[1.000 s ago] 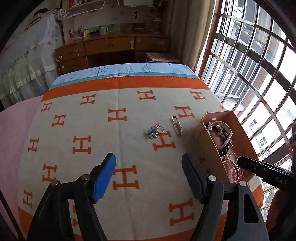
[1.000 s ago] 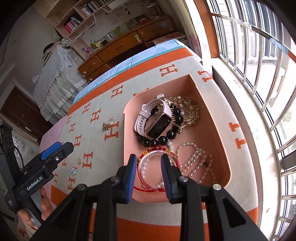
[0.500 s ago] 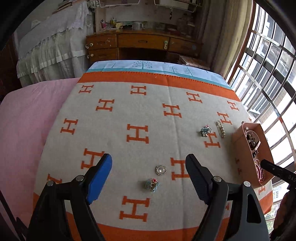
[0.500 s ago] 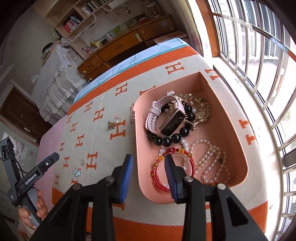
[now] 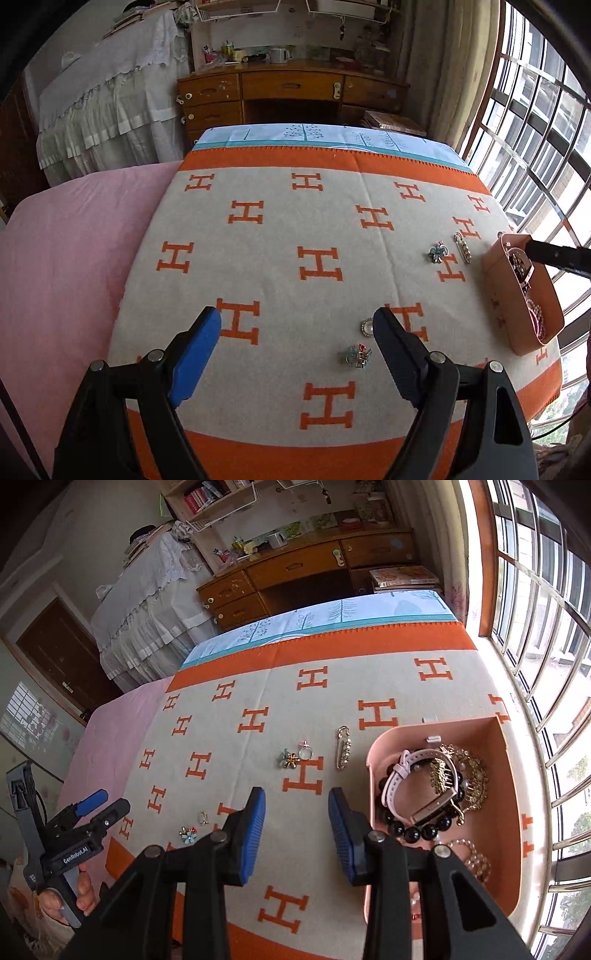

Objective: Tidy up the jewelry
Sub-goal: 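Move the right tool to the gold safety-pin brooch and grasp it, then grasp the round pearl brooch with left tool while right tool holds the safety pin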

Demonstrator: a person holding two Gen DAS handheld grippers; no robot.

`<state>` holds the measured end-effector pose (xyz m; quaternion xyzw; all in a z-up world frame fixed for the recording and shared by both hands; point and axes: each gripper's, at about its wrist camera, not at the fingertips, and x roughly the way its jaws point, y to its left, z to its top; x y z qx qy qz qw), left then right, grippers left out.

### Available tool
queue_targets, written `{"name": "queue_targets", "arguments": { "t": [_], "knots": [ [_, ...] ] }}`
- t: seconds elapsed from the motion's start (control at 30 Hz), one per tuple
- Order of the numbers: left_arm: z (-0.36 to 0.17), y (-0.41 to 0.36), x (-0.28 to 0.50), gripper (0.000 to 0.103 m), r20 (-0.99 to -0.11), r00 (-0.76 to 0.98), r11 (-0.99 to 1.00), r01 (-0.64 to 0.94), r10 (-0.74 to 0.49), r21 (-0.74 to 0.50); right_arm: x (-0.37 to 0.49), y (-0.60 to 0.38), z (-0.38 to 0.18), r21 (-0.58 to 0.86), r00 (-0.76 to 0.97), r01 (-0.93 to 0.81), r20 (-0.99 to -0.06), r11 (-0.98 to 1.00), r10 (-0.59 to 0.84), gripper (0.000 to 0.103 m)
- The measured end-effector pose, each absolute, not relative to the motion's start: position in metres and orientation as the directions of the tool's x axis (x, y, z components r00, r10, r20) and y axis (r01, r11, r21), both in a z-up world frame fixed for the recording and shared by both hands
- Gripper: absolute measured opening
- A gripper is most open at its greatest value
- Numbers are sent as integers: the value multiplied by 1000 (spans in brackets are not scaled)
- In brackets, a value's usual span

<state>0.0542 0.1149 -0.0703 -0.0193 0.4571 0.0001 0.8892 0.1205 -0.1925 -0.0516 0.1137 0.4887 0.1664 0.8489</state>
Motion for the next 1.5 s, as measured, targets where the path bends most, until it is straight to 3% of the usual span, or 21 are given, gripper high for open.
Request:
{"name": "queue_targets", "arguments": {
  "t": [0.17, 0.43, 0.97, 1.03, 1.1, 1.5],
  "knots": [
    [-91, 114, 55, 83, -840, 542, 999, 3, -29, -33, 168, -187, -60, 348, 393, -164, -835, 923, 385, 36],
    [-109, 108, 69, 83, -854, 514, 997, 27, -75, -71, 233, -180, -101, 229, 242, -127, -936, 965, 254, 36],
    [-119, 103, 83, 83, -860, 501, 995, 59, -99, -80, 255, -144, -145, 21, -1, -241, -1000, 970, 21, 26],
    [-119, 101, 84, 83, -859, 502, 995, 66, -100, -77, 257, -142, -145, 15, -10, -244, -1000, 970, 13, 26],
    [-118, 98, 85, 83, -857, 505, 995, 74, -100, -73, 258, -142, -144, 18, -7, -239, -1000, 971, 17, 14],
    [-119, 80, 85, 83, -860, 481, 981, 170, -169, -98, 222, -130, -105, 90, 172, -301, -974, 949, 147, 13]
  ]
}}
